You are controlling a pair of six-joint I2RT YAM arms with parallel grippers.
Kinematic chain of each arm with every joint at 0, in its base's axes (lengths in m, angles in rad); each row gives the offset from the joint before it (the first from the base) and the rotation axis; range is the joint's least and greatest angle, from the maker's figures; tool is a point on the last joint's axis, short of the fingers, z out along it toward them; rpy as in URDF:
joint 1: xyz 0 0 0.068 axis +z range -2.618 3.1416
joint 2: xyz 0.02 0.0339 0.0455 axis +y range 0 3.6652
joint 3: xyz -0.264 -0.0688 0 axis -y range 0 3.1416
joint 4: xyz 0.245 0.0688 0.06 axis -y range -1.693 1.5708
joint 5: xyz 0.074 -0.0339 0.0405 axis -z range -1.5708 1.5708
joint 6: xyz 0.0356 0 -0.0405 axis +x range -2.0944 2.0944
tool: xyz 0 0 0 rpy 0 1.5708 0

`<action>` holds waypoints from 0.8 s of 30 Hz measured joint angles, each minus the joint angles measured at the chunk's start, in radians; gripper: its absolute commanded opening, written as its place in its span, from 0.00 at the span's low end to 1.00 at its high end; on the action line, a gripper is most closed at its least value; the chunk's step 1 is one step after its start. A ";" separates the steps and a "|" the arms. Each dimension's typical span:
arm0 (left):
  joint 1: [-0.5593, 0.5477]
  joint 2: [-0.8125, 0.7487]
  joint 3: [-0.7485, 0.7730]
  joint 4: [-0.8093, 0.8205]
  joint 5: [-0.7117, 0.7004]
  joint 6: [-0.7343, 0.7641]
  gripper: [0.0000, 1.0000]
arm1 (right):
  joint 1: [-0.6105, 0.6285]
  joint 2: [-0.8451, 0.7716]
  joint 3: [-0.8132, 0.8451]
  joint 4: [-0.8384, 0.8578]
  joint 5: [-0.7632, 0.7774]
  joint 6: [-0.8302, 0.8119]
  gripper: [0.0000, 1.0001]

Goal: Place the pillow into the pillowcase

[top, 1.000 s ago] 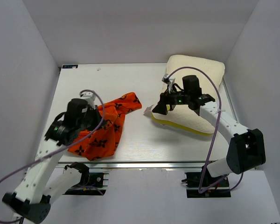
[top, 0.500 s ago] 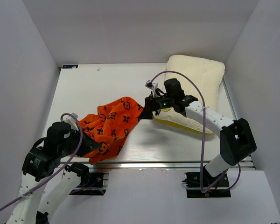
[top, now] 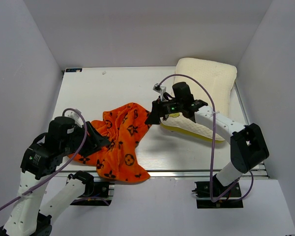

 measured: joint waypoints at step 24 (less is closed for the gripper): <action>-0.242 0.640 -0.054 0.560 -0.021 0.298 0.51 | -0.232 -0.164 0.007 -0.130 0.086 -0.179 0.53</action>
